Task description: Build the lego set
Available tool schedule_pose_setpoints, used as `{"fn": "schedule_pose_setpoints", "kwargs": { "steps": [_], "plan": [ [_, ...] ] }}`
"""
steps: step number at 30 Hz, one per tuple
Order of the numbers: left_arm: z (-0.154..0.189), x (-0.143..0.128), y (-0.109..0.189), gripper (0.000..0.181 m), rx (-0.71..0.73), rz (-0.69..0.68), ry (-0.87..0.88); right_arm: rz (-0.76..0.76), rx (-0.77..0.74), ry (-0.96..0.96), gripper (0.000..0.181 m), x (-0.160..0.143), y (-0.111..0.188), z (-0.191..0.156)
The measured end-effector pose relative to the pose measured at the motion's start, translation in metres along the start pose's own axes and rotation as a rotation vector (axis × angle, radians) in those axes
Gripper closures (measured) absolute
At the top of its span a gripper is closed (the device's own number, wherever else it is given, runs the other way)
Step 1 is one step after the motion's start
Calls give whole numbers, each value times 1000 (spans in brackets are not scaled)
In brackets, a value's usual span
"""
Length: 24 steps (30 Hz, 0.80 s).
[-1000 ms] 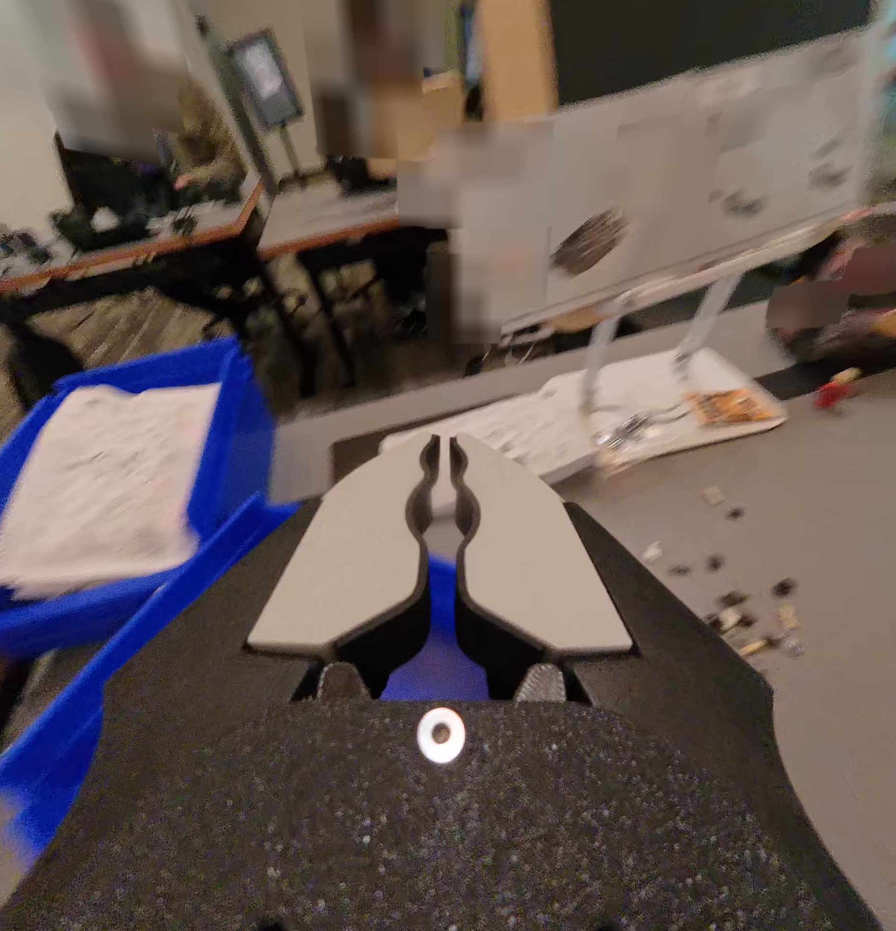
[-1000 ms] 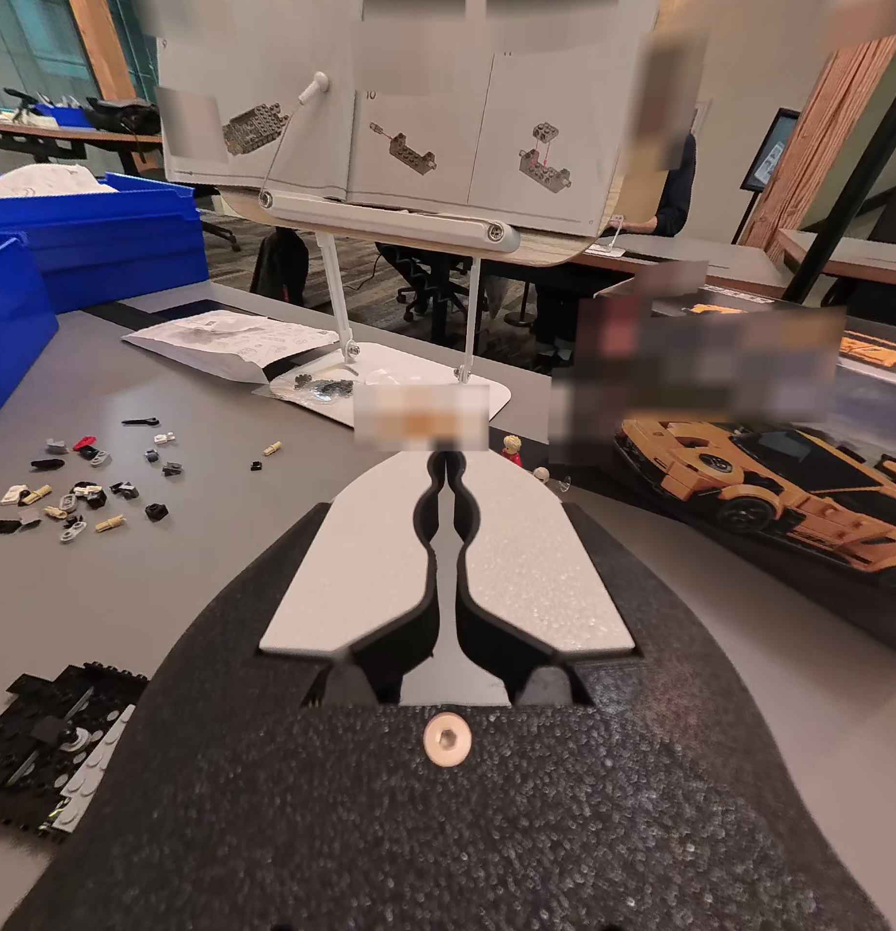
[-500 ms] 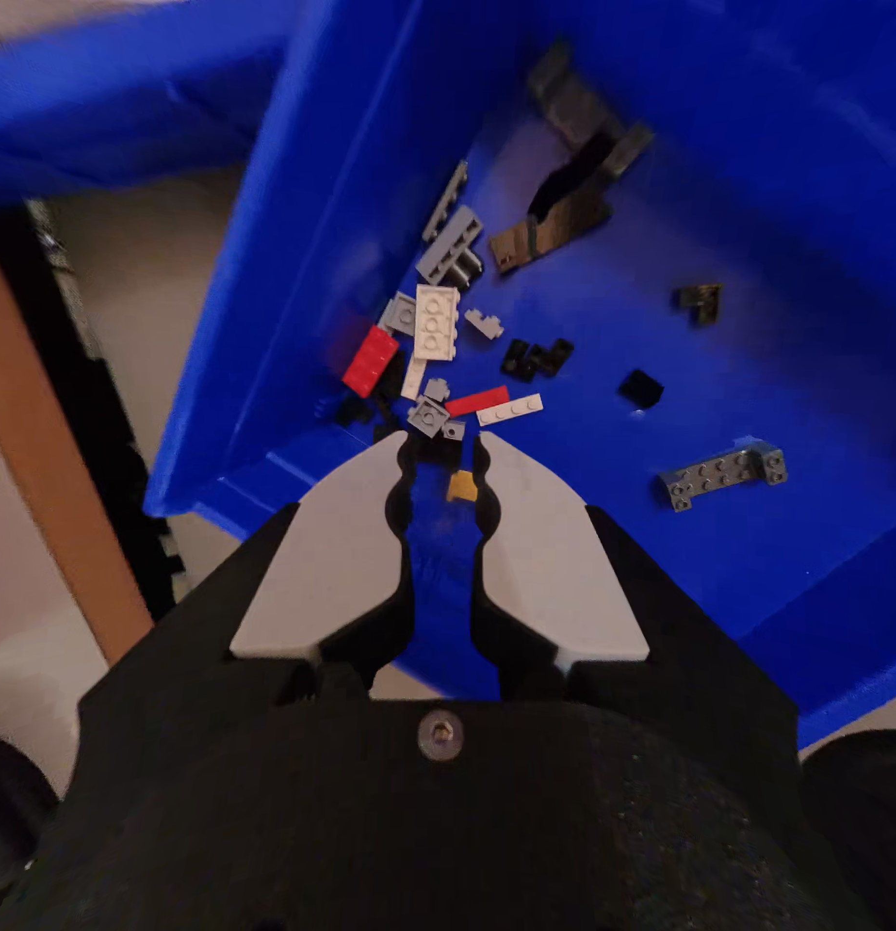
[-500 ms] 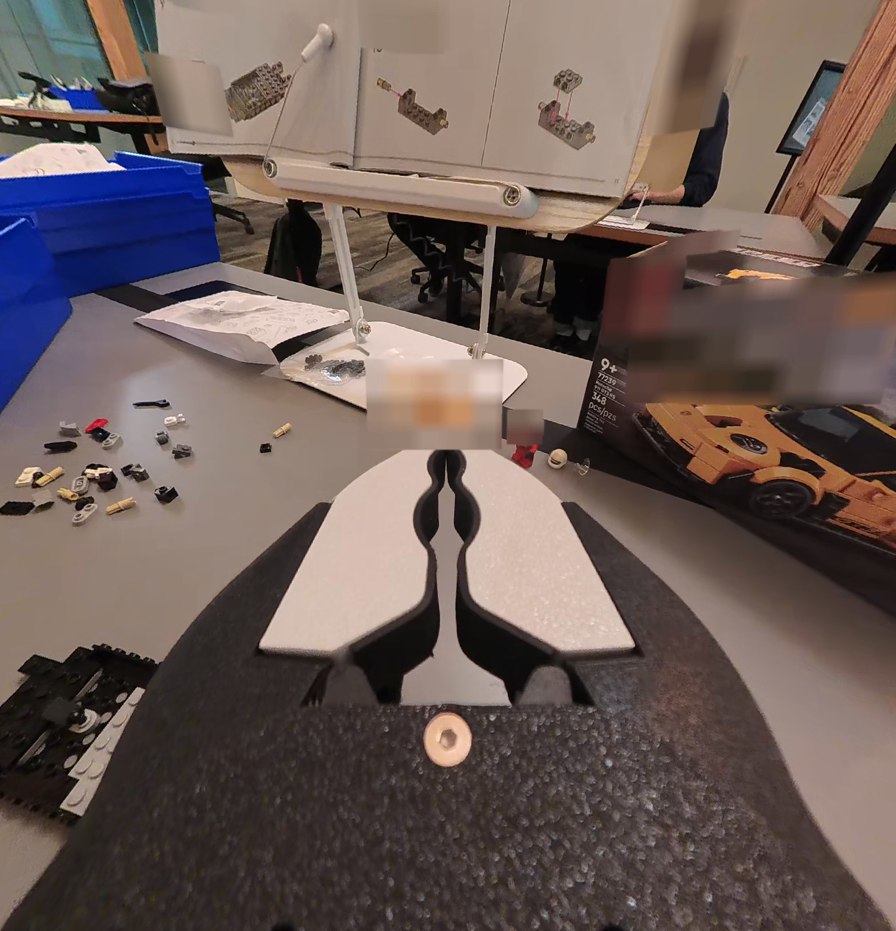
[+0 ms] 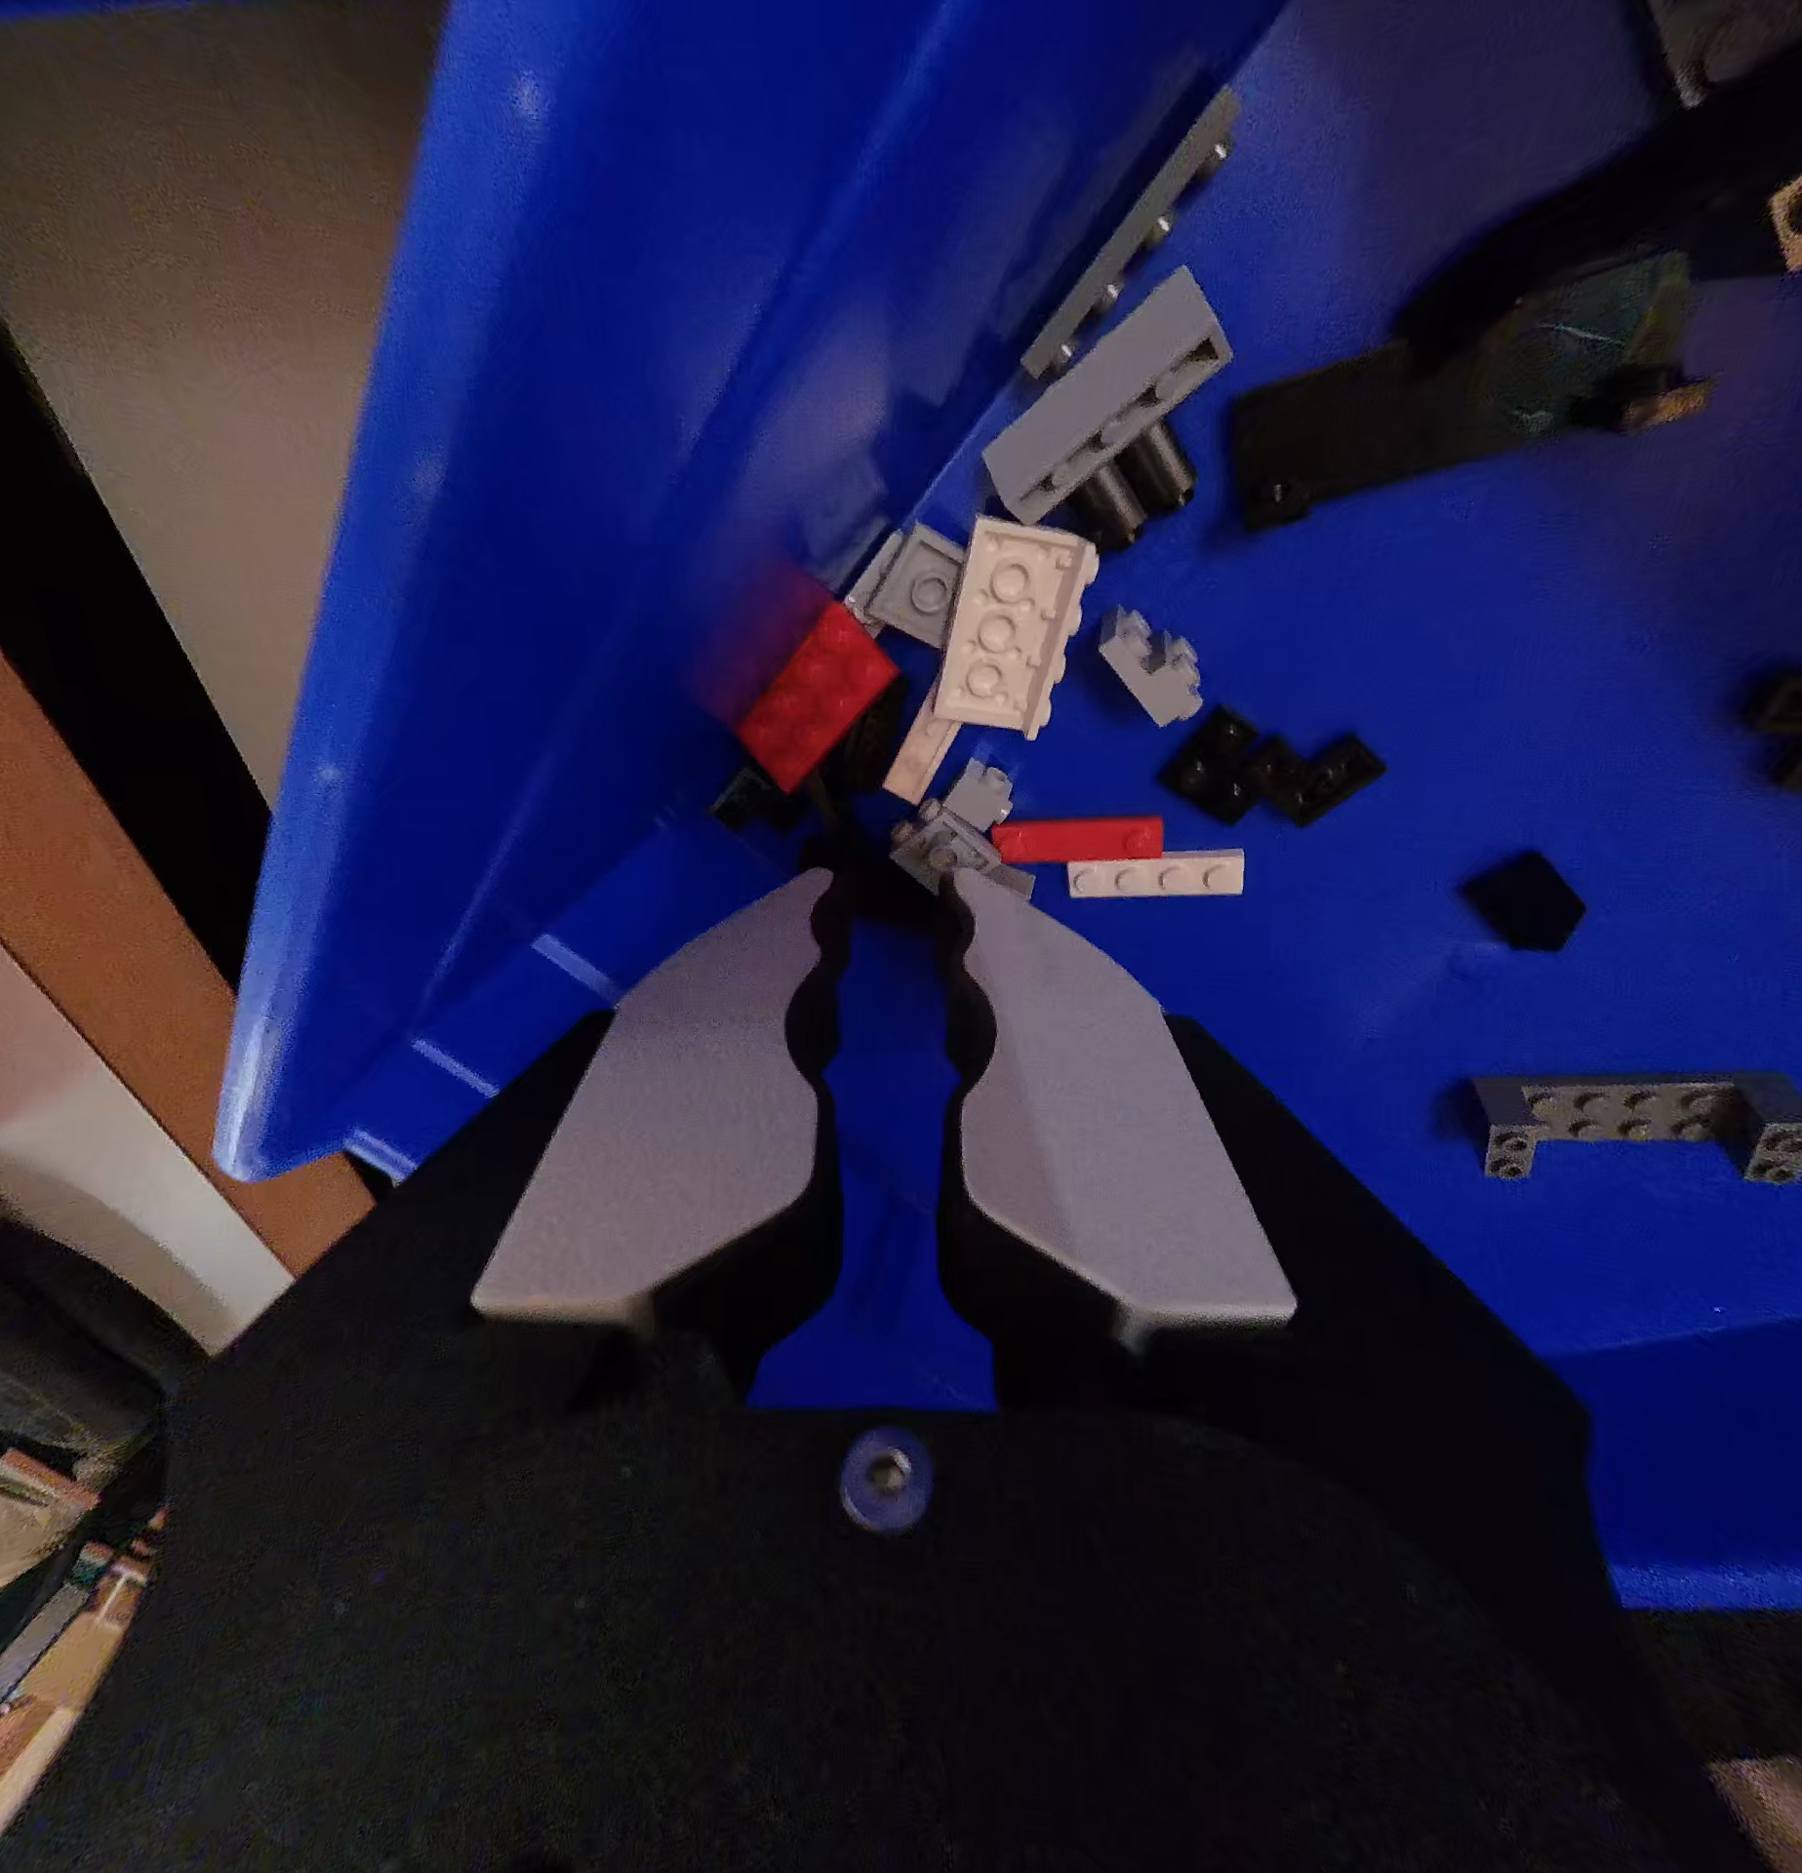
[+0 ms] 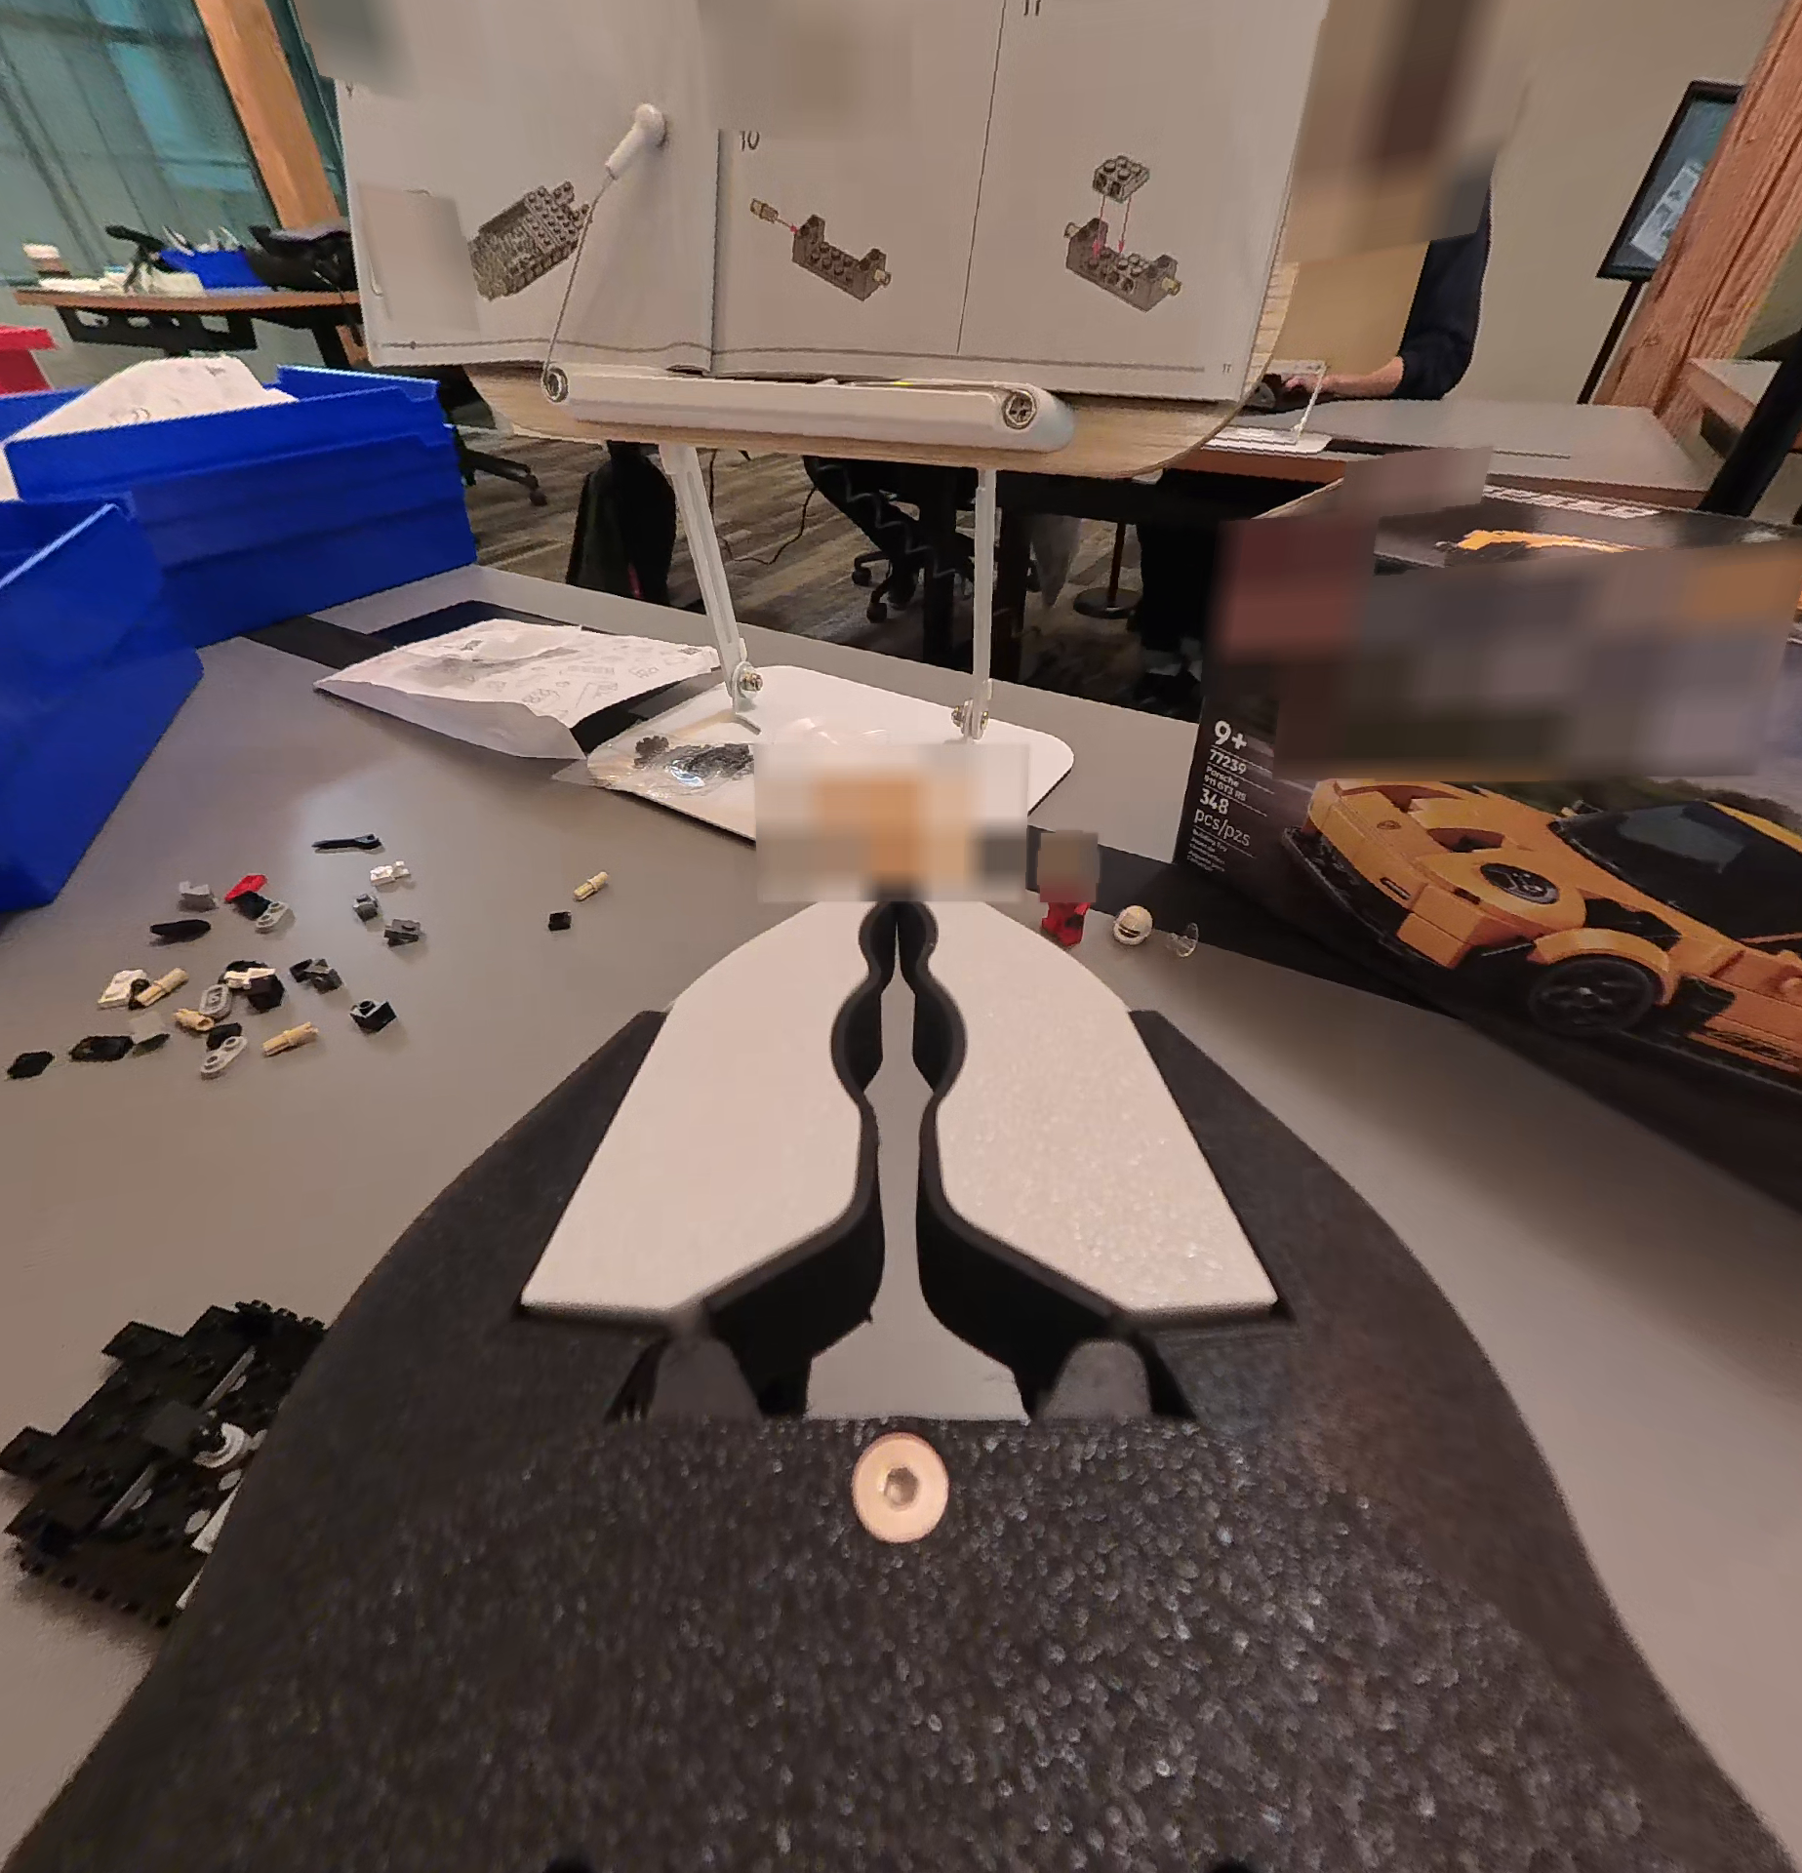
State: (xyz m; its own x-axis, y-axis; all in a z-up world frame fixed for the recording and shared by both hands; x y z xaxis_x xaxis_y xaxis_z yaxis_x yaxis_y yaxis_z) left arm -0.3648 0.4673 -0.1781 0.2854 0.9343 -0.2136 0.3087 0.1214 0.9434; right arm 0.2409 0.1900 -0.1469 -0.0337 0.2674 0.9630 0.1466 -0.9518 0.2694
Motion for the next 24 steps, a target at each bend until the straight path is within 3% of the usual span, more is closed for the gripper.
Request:
{"fn": "schedule_pose_setpoints", "kwargs": {
  "steps": [8, 16, 17, 18, 20, 24],
  "plan": [
    [7, 7, -12, 165, 10, -51, 12, -7, 11, -13, 181, -2, 0, 1],
    [1, 5, -13, 165, -86, -31, 33, -15, 22, -25, 181, -3, -1, 2],
    [1, 6, -12, 166, -109, -21, 36, -15, 23, -25, 181, -3, -1, 2],
    [2, 5, -10, 181, -140, -12, 33, -16, 23, -24, 181, -3, -1, 3],
    [6, 3, -8, 181, -207, -1, 14, -14, 25, -26, 181, -3, -1, 3],
    [3, -3, -5, 181, -167, 19, -14, -15, 34, -38, 181, -3, -1, 3]
  ]
}}
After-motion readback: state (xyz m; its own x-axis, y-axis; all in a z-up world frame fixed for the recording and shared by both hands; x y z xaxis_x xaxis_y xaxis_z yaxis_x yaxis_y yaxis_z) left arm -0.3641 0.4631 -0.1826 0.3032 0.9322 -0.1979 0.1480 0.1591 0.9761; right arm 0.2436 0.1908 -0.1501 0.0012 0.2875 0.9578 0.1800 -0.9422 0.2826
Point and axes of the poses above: each gripper's, where its closed fingertips meet, y back along the fingers, x out of its top, z = x × y across the jaws, the point moved 8 cm from there along y, back along the fingers, and after that the axes turned 8 degrees about -z, right-handed, at the moved point
